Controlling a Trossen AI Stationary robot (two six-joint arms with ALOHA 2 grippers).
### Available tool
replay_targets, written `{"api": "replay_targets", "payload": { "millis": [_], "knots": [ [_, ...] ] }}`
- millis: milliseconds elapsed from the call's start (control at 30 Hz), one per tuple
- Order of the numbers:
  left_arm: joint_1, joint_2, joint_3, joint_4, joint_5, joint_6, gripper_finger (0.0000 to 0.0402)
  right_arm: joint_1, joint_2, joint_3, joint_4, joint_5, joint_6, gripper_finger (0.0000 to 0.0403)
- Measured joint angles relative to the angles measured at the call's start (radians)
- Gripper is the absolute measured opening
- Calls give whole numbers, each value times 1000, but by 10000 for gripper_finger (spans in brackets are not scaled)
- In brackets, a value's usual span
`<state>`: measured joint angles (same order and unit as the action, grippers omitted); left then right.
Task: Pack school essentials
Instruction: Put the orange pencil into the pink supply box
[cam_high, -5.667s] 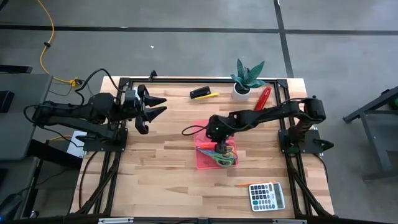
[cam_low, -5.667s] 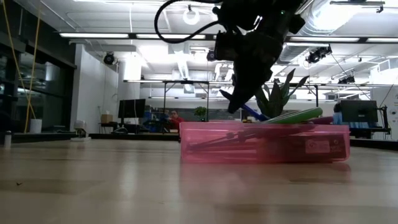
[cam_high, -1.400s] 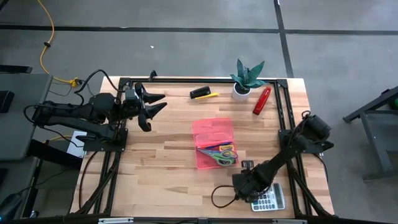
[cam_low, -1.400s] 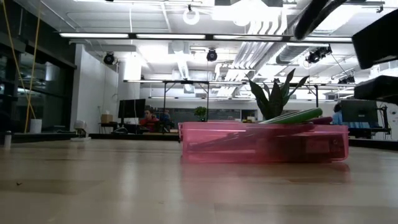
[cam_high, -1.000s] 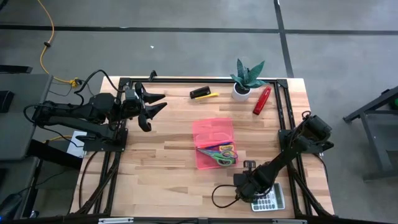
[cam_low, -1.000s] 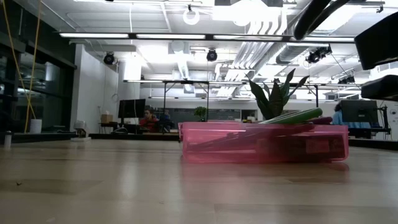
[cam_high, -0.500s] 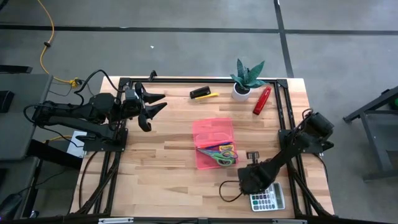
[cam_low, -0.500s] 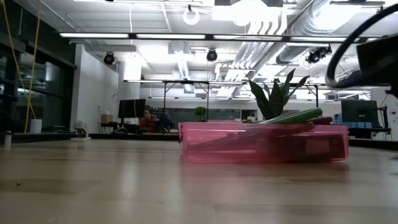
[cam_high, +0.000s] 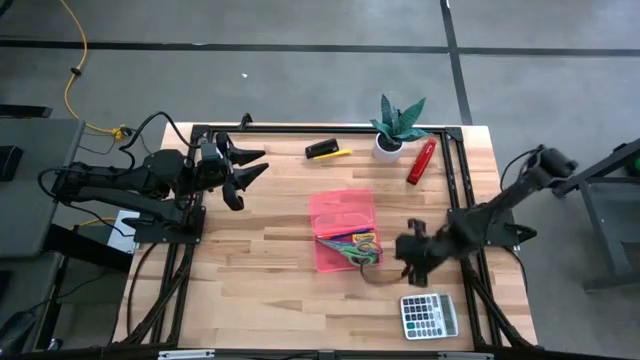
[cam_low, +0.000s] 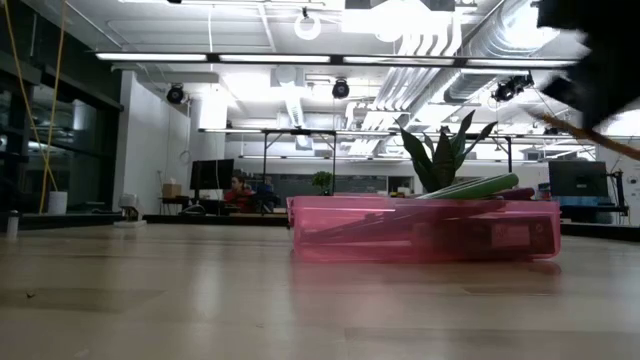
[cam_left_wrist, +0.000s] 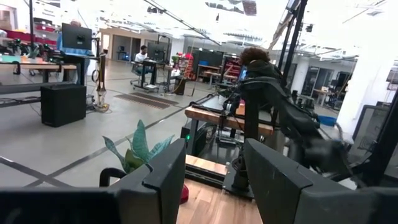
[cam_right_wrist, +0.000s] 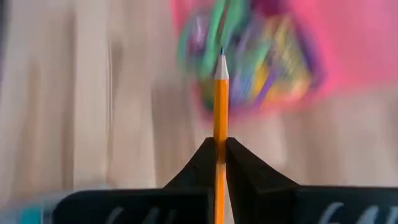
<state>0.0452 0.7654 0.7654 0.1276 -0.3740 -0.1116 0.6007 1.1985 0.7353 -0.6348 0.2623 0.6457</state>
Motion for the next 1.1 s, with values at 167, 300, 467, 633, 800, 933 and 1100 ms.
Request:
{"api": "replay_targets", "payload": {
  "millis": [167, 300, 467, 633, 800, 933, 1100],
  "knots": [
    [0, 0, 0, 0, 2, -18, 152, -169, -133, 8, 214, 57, -201, 0],
    [0, 0, 0, -1, 42, -64, 152, -312, -179, 10, 452, 23, -376, 0],
    [0, 0, 0, -5, 166, -163, 152, -452, -180, 10, 679, -121, -471, 0],
    [-1, 0, 0, -21, 209, -174, 152, -506, -177, 10, 786, -215, -518, 0],
    [0, 0, 0, -35, 205, -174, 152, -509, -177, 11, 822, -218, -553, 0],
    [0, 0, 0, -35, 205, -173, 152, -509, -177, 11, 819, -218, -554, 0],
    [0, 0, 0, -35, 198, -158, 152, -509, -177, 11, 819, -218, -557, 0]
  ]
}}
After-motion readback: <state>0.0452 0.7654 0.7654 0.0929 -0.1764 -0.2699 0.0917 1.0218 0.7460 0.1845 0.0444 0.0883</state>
